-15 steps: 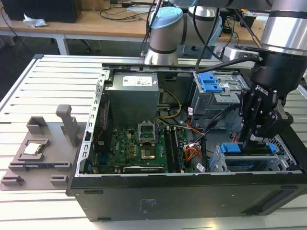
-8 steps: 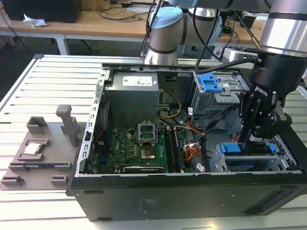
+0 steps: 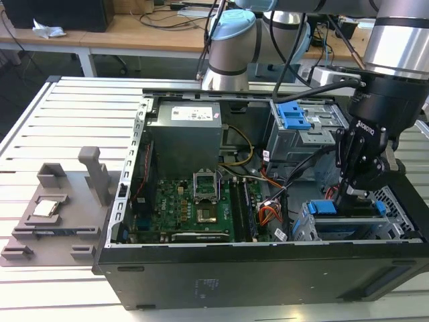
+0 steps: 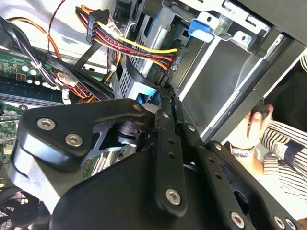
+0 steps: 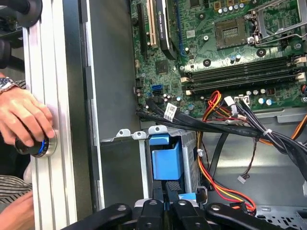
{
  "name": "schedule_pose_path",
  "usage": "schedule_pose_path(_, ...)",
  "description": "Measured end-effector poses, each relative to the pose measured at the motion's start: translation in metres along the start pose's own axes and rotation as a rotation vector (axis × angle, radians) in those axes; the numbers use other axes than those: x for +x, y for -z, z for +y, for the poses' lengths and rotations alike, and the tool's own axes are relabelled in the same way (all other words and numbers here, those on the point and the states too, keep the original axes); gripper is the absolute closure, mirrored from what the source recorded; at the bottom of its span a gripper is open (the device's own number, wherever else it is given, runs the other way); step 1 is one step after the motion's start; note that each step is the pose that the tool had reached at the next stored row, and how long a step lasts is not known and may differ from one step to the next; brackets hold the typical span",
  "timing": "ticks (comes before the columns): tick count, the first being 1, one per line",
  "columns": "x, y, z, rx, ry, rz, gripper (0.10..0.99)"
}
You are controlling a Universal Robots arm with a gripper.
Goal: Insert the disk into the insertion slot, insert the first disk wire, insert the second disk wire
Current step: 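Insert the second disk wire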
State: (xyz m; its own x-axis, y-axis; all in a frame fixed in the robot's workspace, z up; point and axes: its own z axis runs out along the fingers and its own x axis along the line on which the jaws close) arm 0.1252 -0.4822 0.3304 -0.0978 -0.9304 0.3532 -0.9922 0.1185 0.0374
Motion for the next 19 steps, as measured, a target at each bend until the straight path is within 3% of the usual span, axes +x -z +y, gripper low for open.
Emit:
schedule_pose_path(8, 0.0042, 0.0112, 0.0005, 0.000, 0.000, 0.0003, 0.941)
schedule_pose_path(14, 0.0043, 0.0113, 0.0005, 0.000, 0.000, -0.0006, 0.941)
schedule_pose_path(15, 0.0043, 0.0113, 0.0005, -0.002, 0.001, -0.0189, 0.941)
schedule_pose_path(16, 0.0044, 0.0112, 0.0005, -0.004, 0.003, -0.0426, 0.941)
schedule_pose_path(19, 0.0060, 0.0106, 0.0002, -0.004, 0.003, -0.0444, 0.941)
